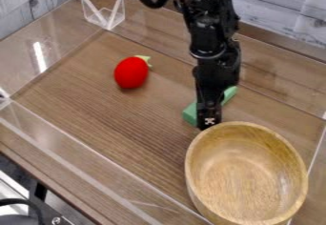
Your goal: Remove the green stick from the brown bowl and put it on the table
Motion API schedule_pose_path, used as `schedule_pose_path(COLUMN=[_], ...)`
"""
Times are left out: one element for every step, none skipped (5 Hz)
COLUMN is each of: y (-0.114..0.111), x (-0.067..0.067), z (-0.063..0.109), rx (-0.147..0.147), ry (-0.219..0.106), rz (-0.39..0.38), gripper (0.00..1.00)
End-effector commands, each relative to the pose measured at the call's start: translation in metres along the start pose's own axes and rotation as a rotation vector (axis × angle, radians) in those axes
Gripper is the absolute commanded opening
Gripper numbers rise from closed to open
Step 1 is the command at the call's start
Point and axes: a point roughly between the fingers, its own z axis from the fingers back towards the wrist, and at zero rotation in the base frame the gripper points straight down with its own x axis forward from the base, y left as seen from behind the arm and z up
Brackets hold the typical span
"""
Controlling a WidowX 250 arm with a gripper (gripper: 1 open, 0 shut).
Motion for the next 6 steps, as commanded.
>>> schedule_pose_path(y=[0.012, 0.022, 0.028, 0.032, 0.038, 0.043], x=[0.0, -0.003, -0.002, 0.002, 0.003, -0.001], z=[0.027, 0.042, 0.052, 0.064, 0.077, 0.092], rx=[0.074, 0.119, 0.146, 0.175, 0.215, 0.24], ry=[-0.047, -0.056, -0.068, -0.077, -0.083, -0.092], rz=[0.046, 0.106, 0.143, 0.202, 0.272, 0.304], gripper=[1.0, 1.0, 1.0, 1.0, 1.0, 1.0])
